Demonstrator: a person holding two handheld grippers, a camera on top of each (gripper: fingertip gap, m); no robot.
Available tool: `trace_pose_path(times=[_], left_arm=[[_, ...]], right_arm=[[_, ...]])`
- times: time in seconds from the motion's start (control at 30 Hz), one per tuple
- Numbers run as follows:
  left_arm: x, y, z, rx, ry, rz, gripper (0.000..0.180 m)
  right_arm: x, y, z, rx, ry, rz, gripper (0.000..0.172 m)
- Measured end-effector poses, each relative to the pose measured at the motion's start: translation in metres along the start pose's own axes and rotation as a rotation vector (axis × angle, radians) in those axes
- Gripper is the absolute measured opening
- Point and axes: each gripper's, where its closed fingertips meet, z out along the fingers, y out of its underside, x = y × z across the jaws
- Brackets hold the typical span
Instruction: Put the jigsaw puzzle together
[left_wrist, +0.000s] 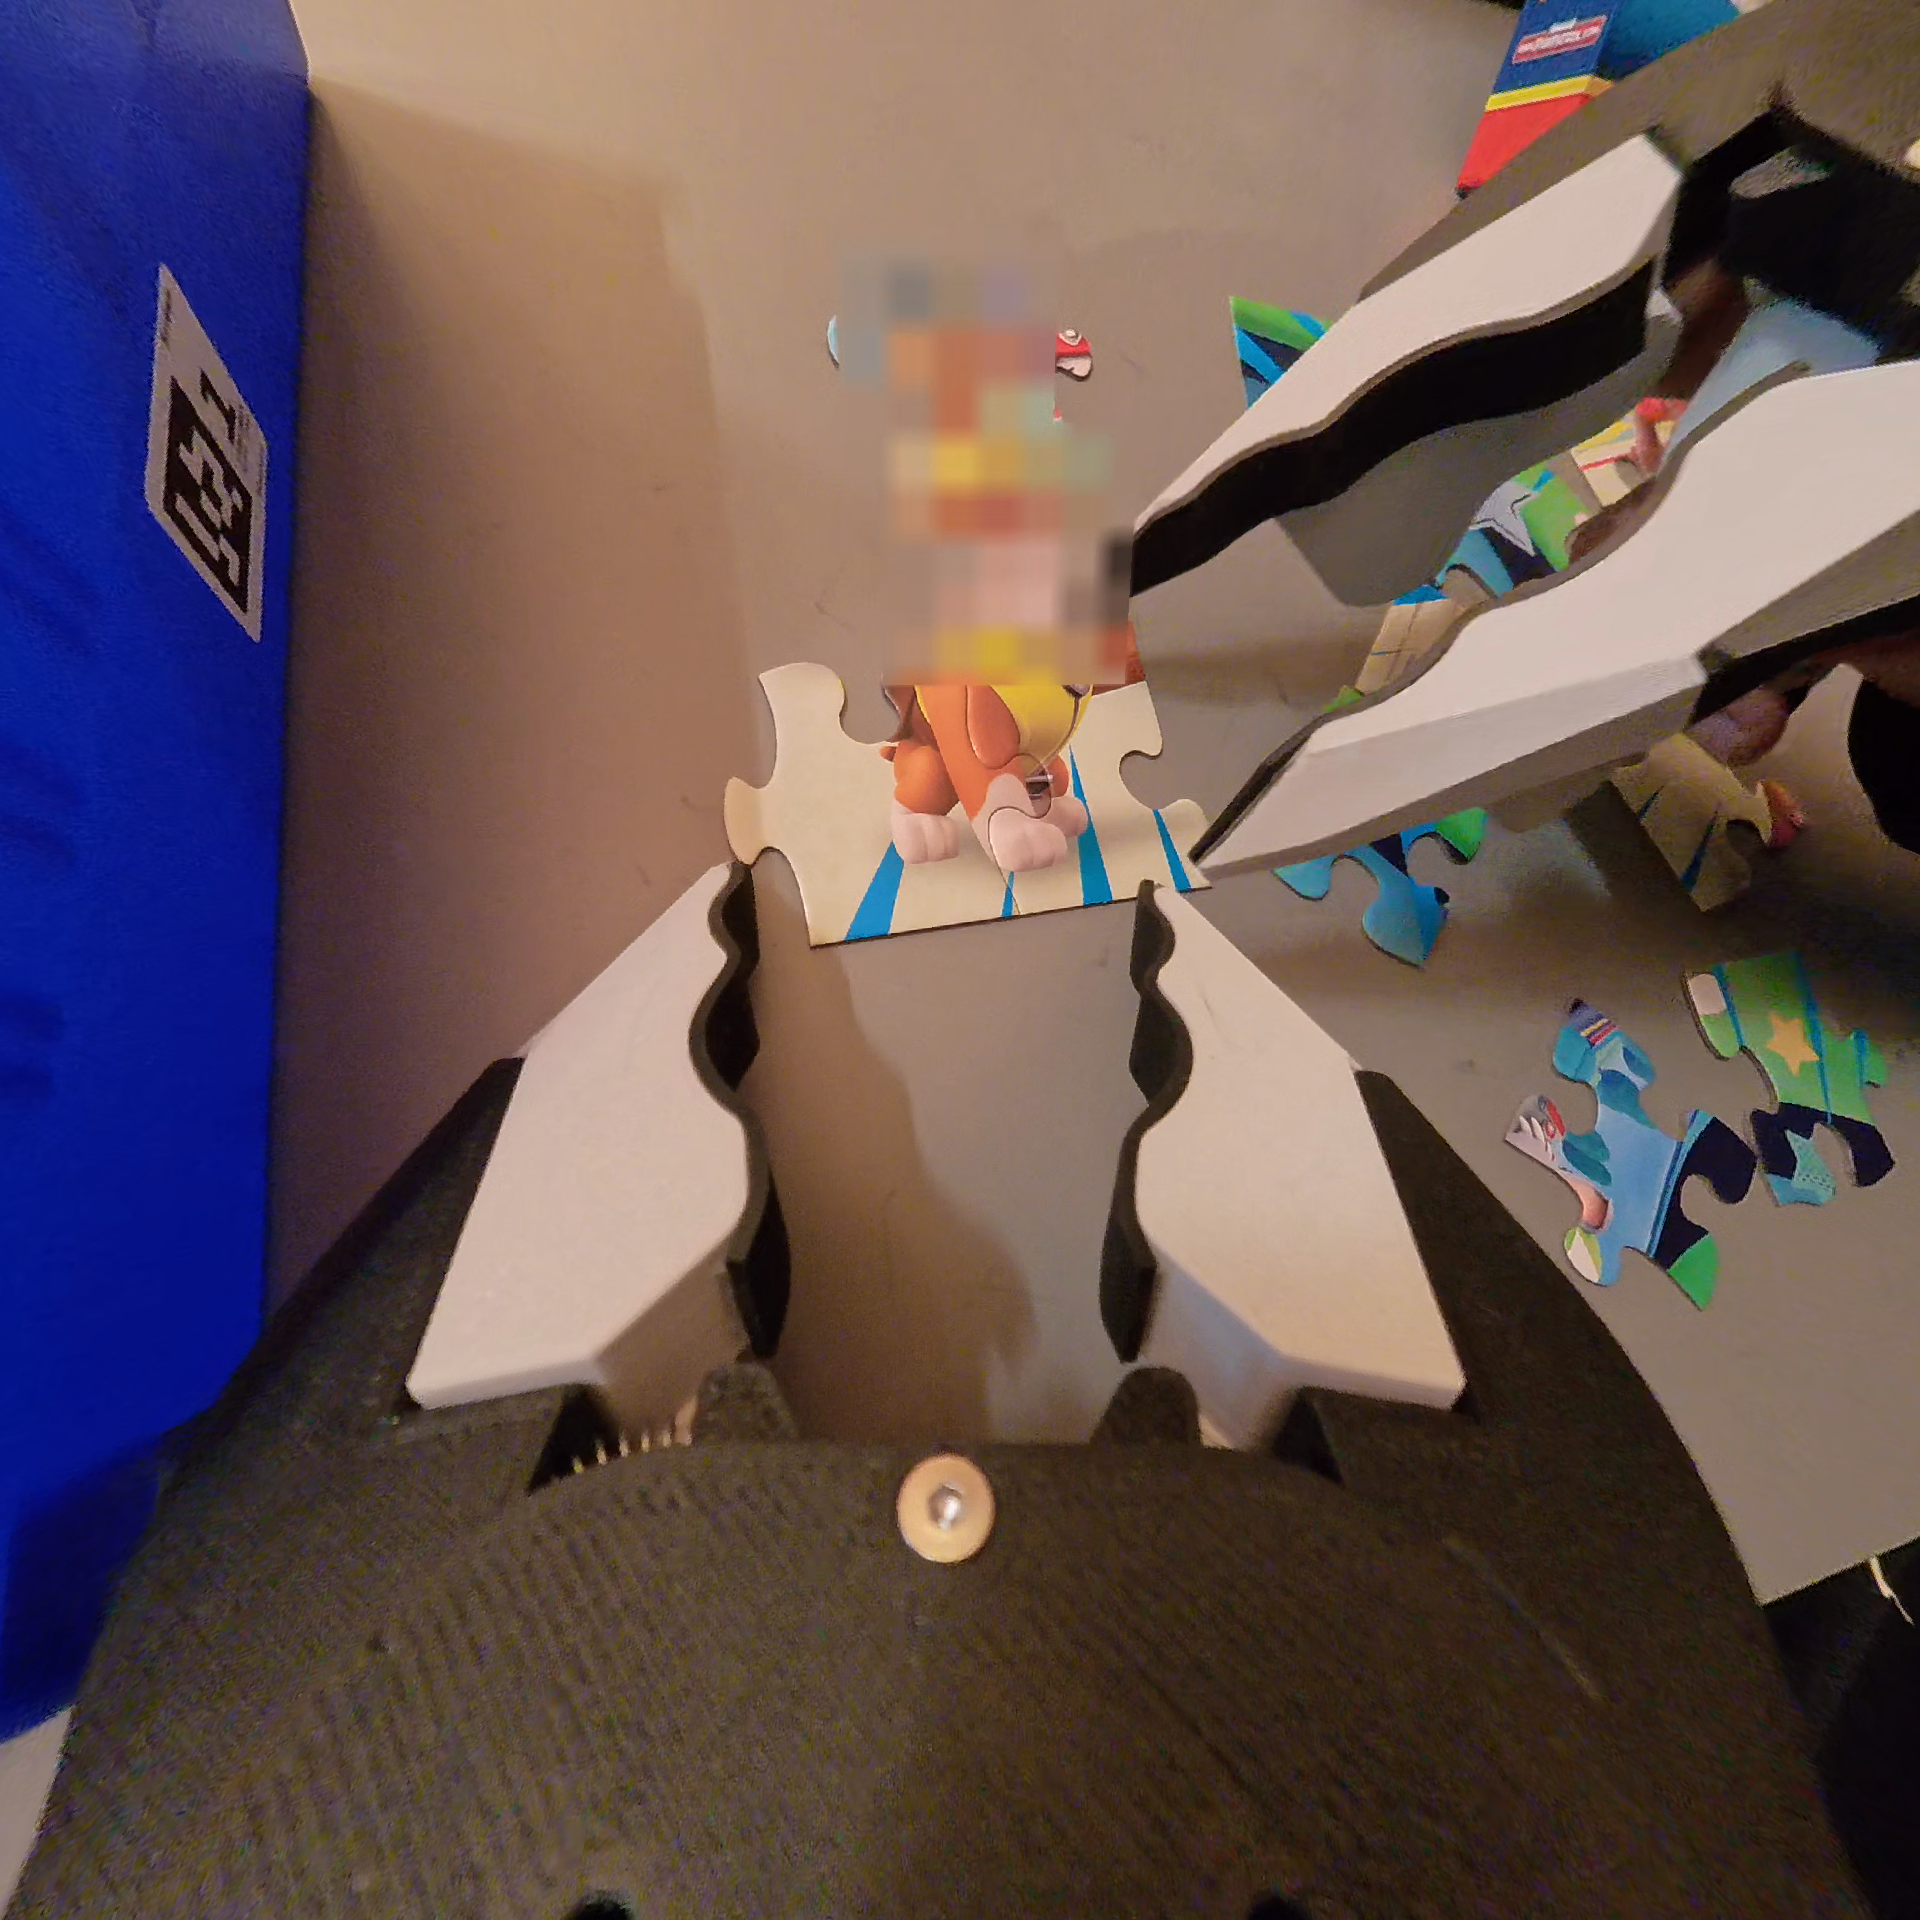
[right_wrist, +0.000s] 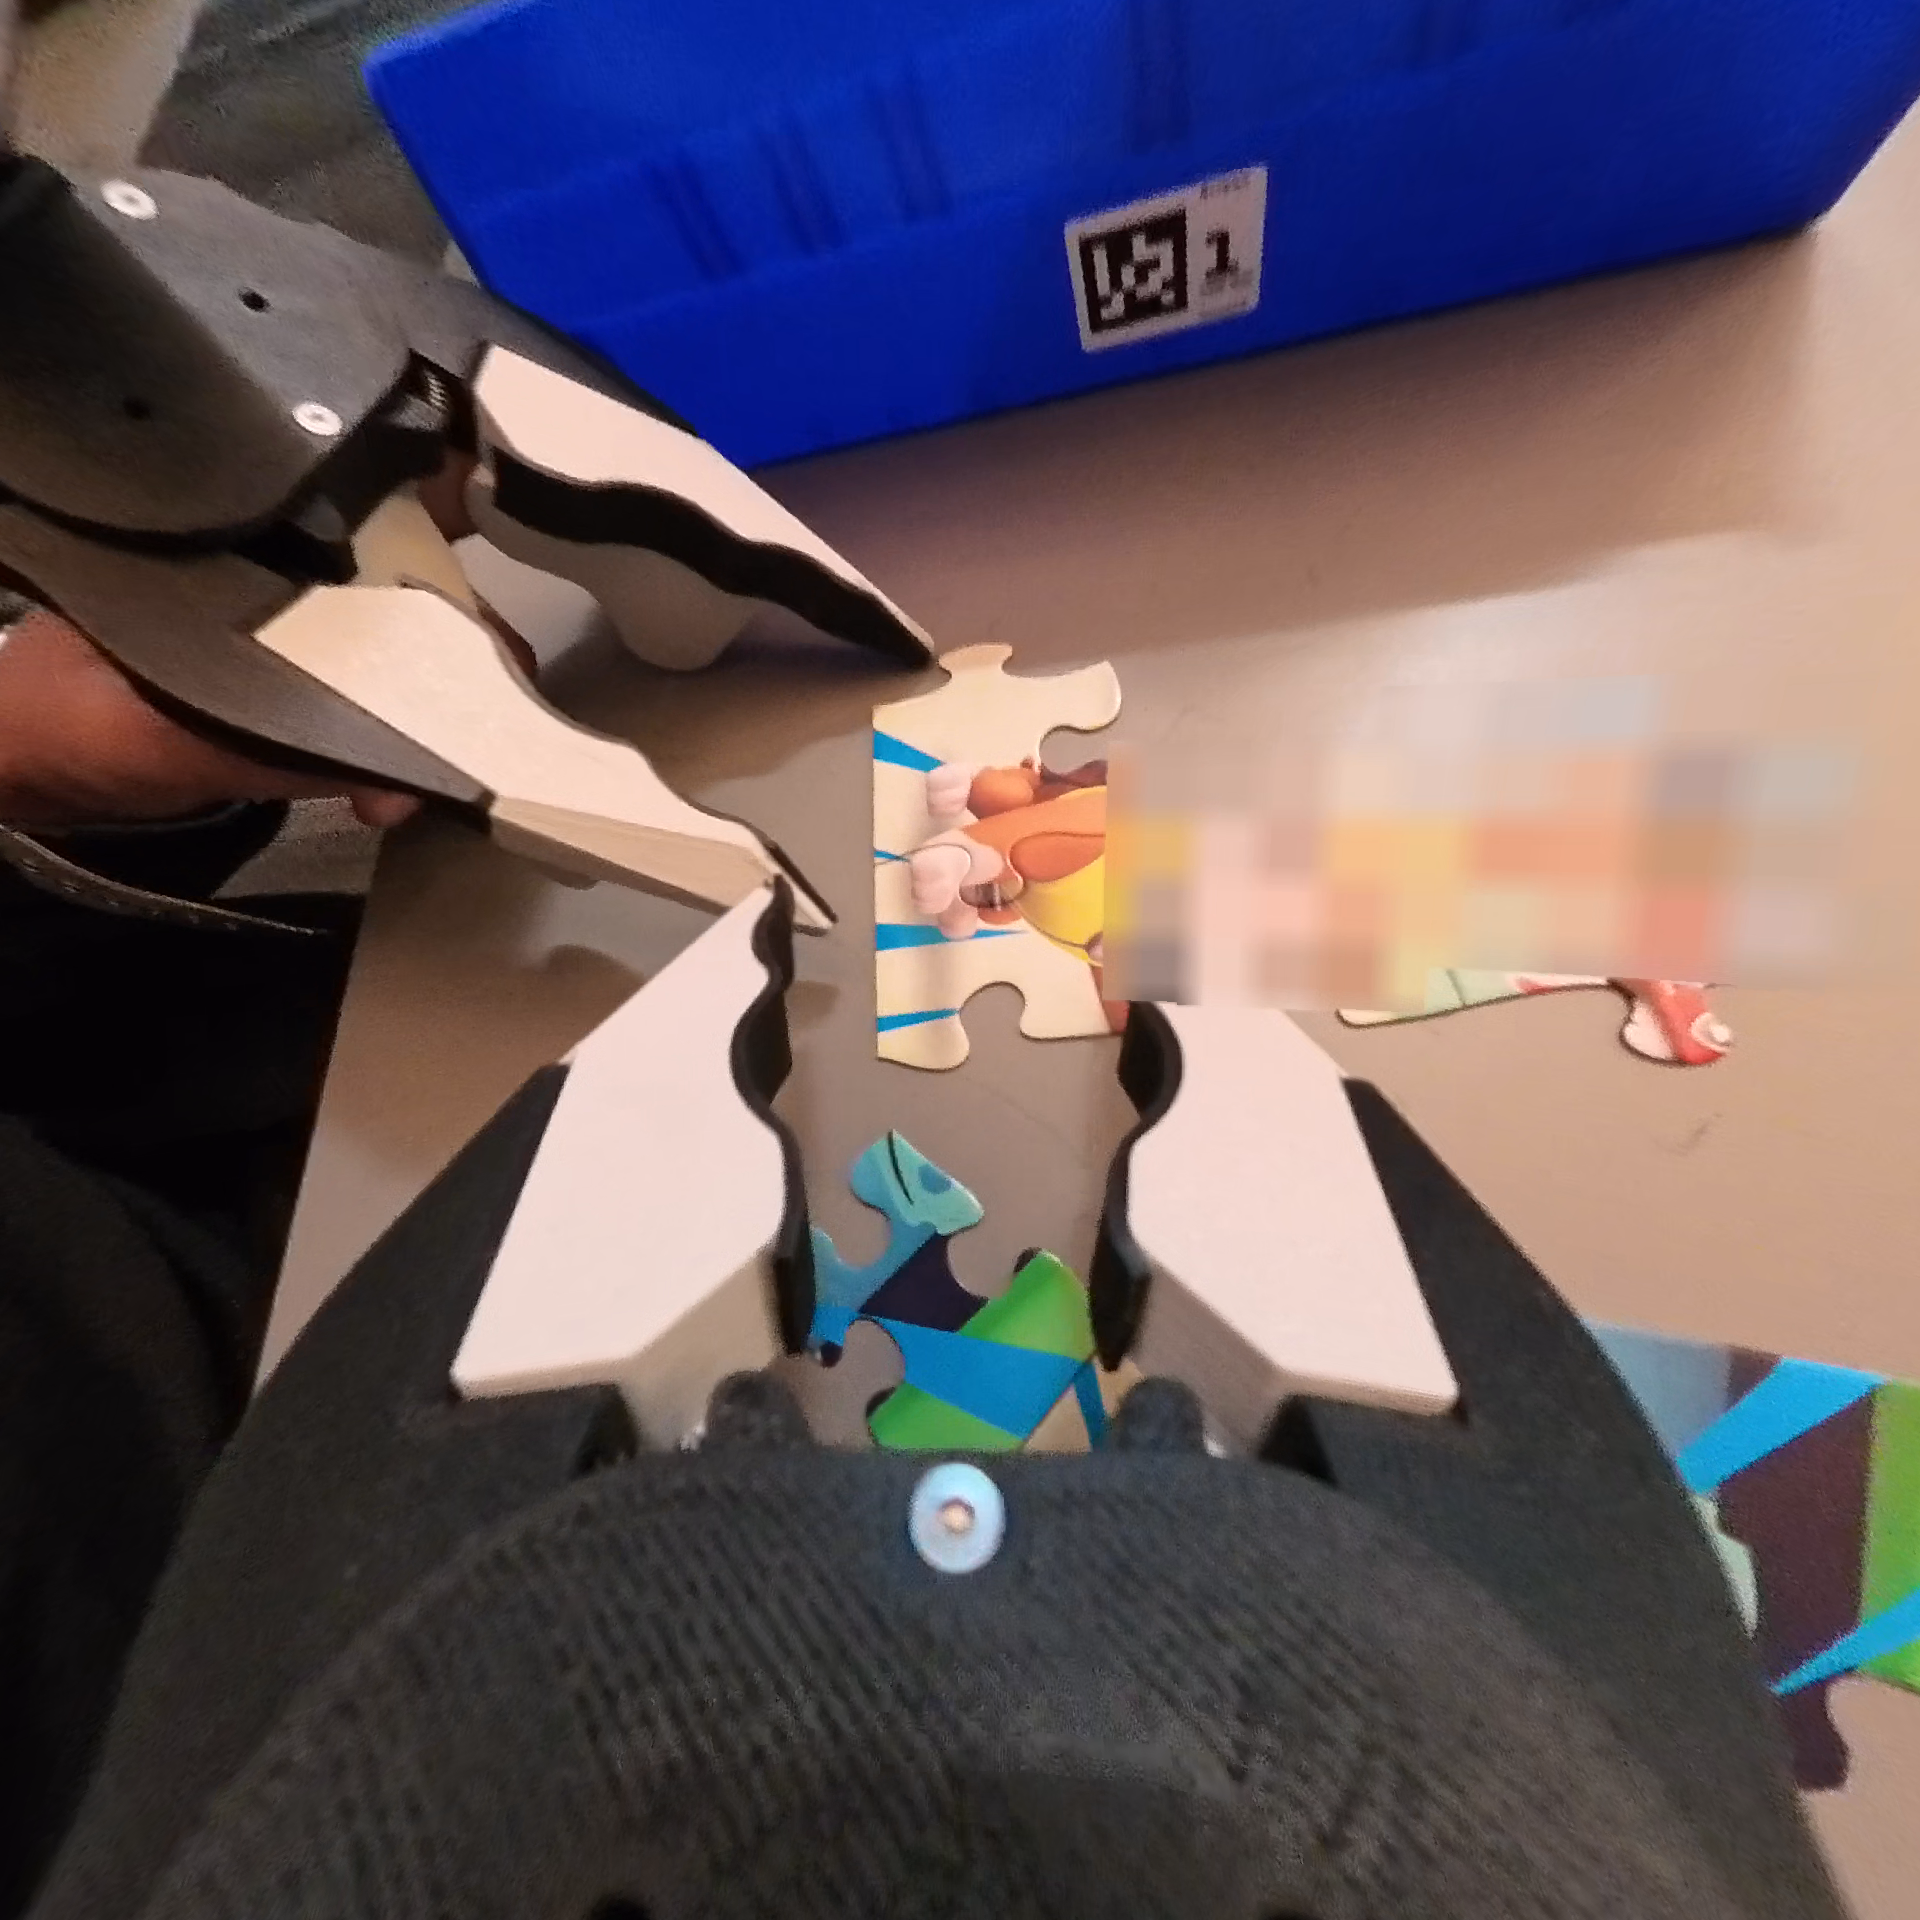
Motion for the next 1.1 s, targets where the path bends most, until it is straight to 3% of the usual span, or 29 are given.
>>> trace_pose_path(times=[0.13,0.2,0.3,0.4,0.43,0.5,0.7,0.93,1.1], left_arm=[[-0.003,0.000,0.000,-0.002,-0.025,-0.006,0.071],[-0.006,-0.001,-0.001,0.005,-0.053,0.002,0.072],[-0.008,-0.002,-0.002,0.017,-0.096,0.021,0.072],[-0.008,-0.007,-0.005,0.051,-0.126,0.052,0.072],[-0.007,-0.009,-0.006,0.071,-0.139,0.059,0.068],[-0.011,-0.014,-0.009,0.099,-0.202,0.056,0.043],[-0.013,-0.029,-0.024,0.175,-0.343,0.148,0.013],[-0.001,-0.019,-0.023,0.138,-0.366,0.215,0.010],[0.027,-0.017,-0.018,0.131,-0.294,0.203,0.010]], right_arm=[[0.001,0.016,0.005,-0.084,0.026,0.018,0.068],[-0.014,0.007,-0.001,-0.036,0.025,0.000,0.065],[-0.021,0.005,-0.018,0.000,0.136,-0.077,0.061],[-0.019,0.027,-0.035,-0.041,0.274,-0.140,0.059],[-0.020,0.035,-0.043,-0.049,0.318,-0.157,0.058],[-0.022,0.047,-0.061,-0.046,0.410,-0.188,0.054],[-0.021,0.069,-0.130,0.080,0.732,-0.177,0.048],[-0.037,0.112,-0.172,0.176,0.783,0.003,0.071],[-0.047,0.133,-0.190,0.232,0.776,0.087,0.072]])
